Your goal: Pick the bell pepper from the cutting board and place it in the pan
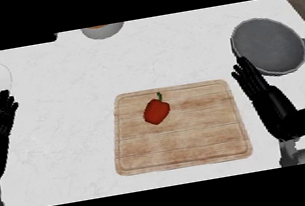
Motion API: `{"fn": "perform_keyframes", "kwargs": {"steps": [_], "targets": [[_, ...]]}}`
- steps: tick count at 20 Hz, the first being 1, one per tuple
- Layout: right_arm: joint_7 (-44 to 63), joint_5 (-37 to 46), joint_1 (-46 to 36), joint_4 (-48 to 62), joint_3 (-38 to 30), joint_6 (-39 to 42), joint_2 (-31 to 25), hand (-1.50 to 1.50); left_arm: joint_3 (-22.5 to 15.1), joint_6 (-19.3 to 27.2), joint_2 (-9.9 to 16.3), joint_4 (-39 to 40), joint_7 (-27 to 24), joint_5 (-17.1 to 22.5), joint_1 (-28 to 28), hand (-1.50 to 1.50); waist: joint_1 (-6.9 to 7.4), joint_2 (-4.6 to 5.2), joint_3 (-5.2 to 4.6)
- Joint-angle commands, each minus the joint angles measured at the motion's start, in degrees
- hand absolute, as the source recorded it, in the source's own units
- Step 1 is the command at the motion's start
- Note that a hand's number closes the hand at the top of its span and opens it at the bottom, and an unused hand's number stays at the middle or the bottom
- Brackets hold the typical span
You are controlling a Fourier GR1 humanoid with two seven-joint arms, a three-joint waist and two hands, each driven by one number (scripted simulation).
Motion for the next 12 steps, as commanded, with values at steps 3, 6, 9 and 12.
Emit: {"fn": "perform_keyframes", "kwargs": {"steps": [3,6,9,12], "targets": [[1.46,6.57,-7.99,7.03,4.10,-2.70,4.94,1.50,-0.57,3.30,-4.96,-1.32,4.92,-1.70,-5.08,0.00,0.80,0.76,0.47],[4.92,10.67,-16.51,14.53,7.77,-4.66,8.50,1.50,-1.55,7.04,-7.14,-2.20,9.25,-2.36,-10.22,0.00,1.36,0.96,0.49],[0.44,26.54,-8.18,9.07,8.41,-21.59,4.70,-1.50,-0.74,5.19,-7.02,-1.65,10.08,0.33,-7.58,0.00,-0.89,0.09,0.30],[2.05,35.40,-4.36,5.39,10.63,-30.51,4.53,-1.50,-1.44,5.98,-7.94,-0.75,9.65,-0.73,-6.93,0.00,-1.59,-0.08,0.27]]}}
